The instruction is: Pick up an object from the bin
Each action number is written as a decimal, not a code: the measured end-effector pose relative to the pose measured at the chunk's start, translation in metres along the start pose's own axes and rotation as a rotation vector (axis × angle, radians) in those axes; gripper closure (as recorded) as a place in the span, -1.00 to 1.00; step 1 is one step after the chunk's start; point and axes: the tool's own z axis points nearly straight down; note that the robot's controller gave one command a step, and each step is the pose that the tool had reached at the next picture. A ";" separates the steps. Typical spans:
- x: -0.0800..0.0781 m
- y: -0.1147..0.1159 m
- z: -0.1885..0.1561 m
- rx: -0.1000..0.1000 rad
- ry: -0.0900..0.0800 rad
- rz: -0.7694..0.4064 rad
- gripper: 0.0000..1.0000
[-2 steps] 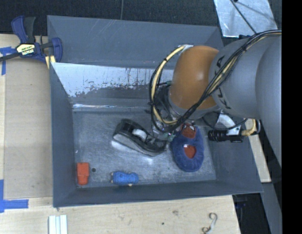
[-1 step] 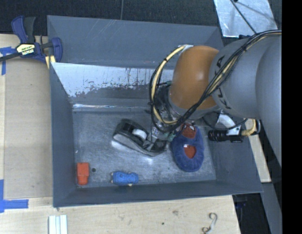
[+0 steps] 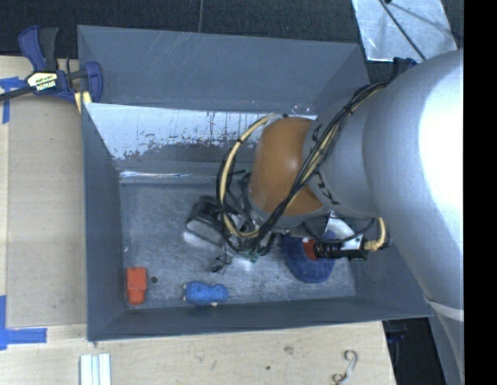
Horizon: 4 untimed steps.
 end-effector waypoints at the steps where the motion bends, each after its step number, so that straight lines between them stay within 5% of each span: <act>1: -0.005 0.000 -0.006 -0.005 -0.013 0.006 1.00; 2: -0.003 0.000 -0.005 -0.005 -0.009 0.004 -1.00; 3: -0.005 0.000 -0.005 -0.005 -0.012 0.006 1.00; 4: -0.012 -0.001 -0.143 -0.004 -0.008 0.010 1.00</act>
Offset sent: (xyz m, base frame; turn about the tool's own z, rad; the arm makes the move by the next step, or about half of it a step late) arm 0.0000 0.0000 0.0000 0.0000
